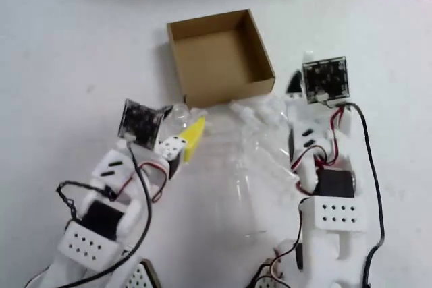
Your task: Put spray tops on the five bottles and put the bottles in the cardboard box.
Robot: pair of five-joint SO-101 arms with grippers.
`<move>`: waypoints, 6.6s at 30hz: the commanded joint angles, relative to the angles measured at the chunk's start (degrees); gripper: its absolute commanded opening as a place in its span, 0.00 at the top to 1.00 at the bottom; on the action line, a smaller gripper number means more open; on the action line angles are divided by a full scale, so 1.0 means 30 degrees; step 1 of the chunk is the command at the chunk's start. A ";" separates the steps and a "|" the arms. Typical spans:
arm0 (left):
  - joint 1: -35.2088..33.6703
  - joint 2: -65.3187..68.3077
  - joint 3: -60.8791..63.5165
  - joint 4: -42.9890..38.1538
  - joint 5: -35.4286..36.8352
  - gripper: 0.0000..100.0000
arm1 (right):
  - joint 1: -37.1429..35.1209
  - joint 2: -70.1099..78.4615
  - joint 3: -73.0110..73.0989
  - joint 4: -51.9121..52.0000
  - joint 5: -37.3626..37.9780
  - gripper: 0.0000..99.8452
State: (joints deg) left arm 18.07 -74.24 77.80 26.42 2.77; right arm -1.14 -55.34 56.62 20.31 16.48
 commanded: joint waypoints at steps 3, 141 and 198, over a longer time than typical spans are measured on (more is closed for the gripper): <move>-0.0190 -0.5641 0.1905 -0.1407 0.0000 0.98 | -0.1832 -0.0308 -0.2960 -0.3590 -0.4132 0.98; 0.3560 2.6125 -1.8315 1.2308 0.2051 0.98 | 0.4850 -0.5172 0.8176 0.5407 -0.2139 0.98; 0.2418 -1.0183 0.6388 -0.3018 -0.1114 0.98 | -1.2117 -0.5172 -1.0051 0.3267 -0.3018 0.98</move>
State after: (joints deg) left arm 25.71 -102.55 97.32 15.16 -0.04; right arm -34.37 -71.08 25.85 29.89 4.88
